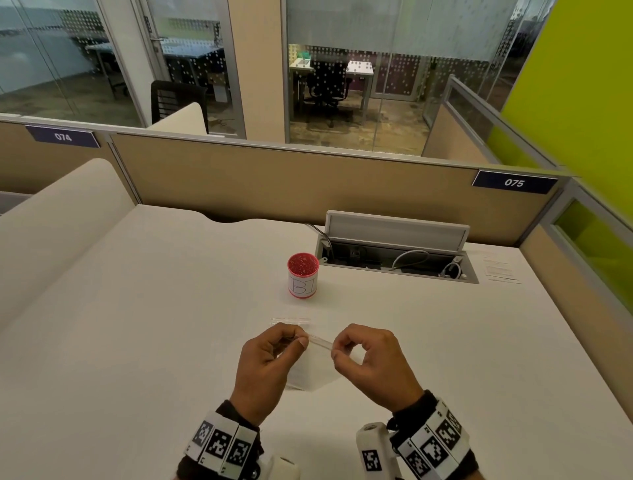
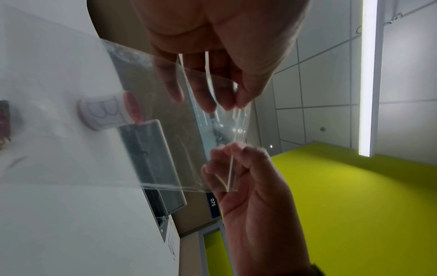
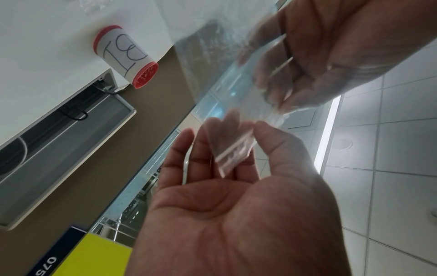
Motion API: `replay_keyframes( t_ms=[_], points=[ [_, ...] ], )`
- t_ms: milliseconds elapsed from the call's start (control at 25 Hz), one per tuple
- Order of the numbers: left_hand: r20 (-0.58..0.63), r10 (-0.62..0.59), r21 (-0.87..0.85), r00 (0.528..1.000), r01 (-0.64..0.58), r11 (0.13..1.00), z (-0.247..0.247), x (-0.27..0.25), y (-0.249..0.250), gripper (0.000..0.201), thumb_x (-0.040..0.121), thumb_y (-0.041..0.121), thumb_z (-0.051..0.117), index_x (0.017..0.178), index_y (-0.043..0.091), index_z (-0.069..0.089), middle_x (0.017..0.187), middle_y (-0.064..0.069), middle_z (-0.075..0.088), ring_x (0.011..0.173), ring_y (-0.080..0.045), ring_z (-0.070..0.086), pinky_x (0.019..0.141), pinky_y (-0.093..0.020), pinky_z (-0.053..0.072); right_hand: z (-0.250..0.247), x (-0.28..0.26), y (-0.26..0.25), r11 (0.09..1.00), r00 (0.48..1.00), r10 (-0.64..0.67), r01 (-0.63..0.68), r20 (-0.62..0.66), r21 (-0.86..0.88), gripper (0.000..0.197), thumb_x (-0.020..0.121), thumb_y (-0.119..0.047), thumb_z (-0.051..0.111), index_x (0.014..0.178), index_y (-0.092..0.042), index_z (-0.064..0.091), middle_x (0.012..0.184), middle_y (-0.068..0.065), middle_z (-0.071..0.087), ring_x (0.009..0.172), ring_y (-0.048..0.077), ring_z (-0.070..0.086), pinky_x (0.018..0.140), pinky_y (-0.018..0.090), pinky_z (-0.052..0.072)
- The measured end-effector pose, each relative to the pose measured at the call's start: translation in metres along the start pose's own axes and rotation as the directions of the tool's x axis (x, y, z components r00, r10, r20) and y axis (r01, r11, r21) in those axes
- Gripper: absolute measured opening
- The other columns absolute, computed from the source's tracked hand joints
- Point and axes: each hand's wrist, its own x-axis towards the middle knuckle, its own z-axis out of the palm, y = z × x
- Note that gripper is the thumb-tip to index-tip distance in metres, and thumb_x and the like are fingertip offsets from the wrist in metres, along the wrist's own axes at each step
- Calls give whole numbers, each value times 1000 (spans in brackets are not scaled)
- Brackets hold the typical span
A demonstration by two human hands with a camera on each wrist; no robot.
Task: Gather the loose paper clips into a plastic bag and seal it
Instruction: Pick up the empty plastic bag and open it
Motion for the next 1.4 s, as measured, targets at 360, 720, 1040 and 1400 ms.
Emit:
replay_keyframes(
  t_ms=[360, 720, 1040, 1400],
  points=[
    [-38, -65, -126, 997, 60, 990, -6, -1, 8, 23, 71, 33, 69, 77, 10, 71, 74, -19, 66, 74, -31, 62, 78, -38, 52, -17, -7, 9, 999, 999, 40, -41, 25, 33, 10, 81, -18, 65, 72, -22, 66, 73, -9, 68, 74, 10, 63, 70, 11, 45],
    [-79, -290, -395, 954, 237, 888, -4, 5, 25, 12, 91, 2, 52, 91, -5, 61, 70, -14, 60, 65, -25, 62, 70, -43, 59, 15, -18, 29, 812, 928, 232, -350, 292, 468, 12, 82, -11, 66, 89, -4, 72, 87, 15, 72, 77, 19, 66, 75, 28, 52],
    [63, -490, -163, 869, 494, 854, -6, -12, 9, 11, 87, 5, 63, 96, 2, 68, 79, -11, 69, 68, -22, 67, 62, -35, 57, 26, -17, 30, 653, 897, 413, -413, 159, 635, 15, 92, 0, 55, 86, 0, 69, 72, 18, 66, 55, 22, 57, 55, 30, 46],
    [0, -524, -167, 851, 517, 840, -8, -10, -1, 23, 89, -6, 50, 87, 6, 70, 70, -10, 61, 61, -21, 57, 55, -32, 50, 30, -17, 28, 636, 907, 408, -360, 98, 682, 31, 93, 7, 44, 95, -3, 72, 57, 10, 57, 47, 17, 44, 51, 24, 40]
  ],
)
